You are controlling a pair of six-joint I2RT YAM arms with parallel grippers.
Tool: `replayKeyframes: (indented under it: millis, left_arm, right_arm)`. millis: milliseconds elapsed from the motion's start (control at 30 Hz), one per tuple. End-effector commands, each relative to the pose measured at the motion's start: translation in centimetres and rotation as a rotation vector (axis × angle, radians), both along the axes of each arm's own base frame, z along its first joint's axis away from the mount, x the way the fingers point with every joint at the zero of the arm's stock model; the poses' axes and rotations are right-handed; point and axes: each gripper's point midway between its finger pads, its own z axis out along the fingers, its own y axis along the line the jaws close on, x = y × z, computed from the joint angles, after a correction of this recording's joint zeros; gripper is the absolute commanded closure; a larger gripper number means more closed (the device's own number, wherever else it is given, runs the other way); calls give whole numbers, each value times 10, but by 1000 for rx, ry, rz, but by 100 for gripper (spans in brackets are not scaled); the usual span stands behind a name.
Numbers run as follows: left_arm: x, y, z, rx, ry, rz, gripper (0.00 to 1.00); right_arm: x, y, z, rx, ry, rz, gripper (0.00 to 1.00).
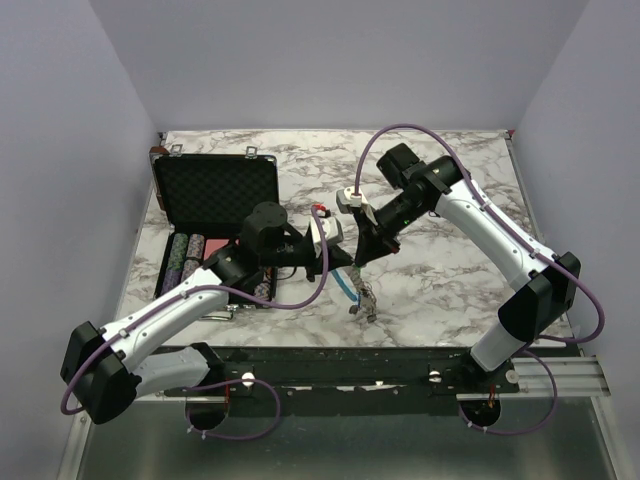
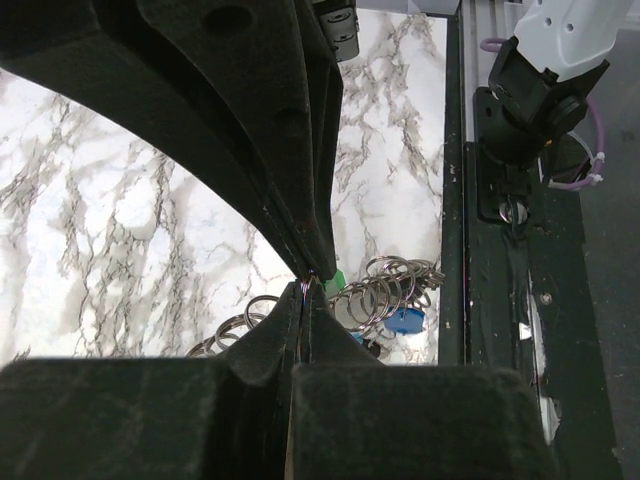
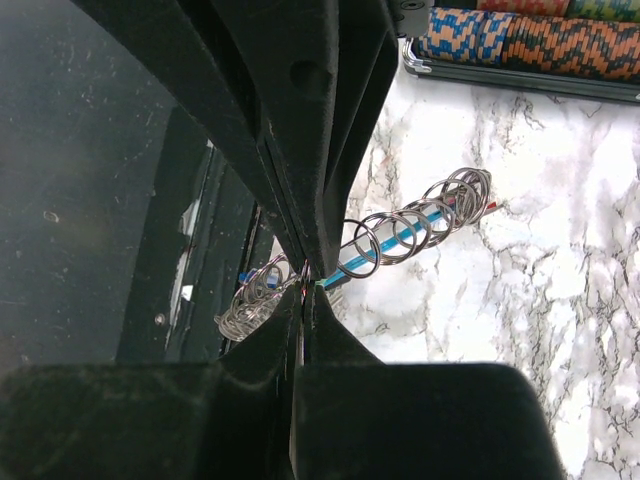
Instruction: Put the keys on the keyring
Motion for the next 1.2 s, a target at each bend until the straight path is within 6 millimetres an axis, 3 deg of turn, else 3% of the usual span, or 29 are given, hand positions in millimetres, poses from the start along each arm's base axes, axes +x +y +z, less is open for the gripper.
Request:
replayKeyframes:
  millis: [0, 200, 533, 867, 1000, 1167]
  left_arm:
    - [7, 6, 11, -58, -46, 83, 100]
    - [8, 13, 25, -216, -7, 151, 100]
    - [14, 22, 44, -444, 39, 254, 100]
    - [16, 30, 50, -552, 71, 305, 100]
    - [19, 32, 48, -551, 71, 326, 100]
    - [20, 30, 38, -495, 60, 322, 100]
  right_arm:
    - [-4, 6, 7, 49, 34, 3, 92]
    - [-8, 9, 5, 77, 52, -5, 83]
    - [-13, 13, -1, 108, 96, 0, 81]
    - [-6, 15, -10, 97, 96, -54, 99]
    - [0, 15, -12, 78, 78, -94, 99]
    - [-4, 12, 5, 117, 65, -85, 78]
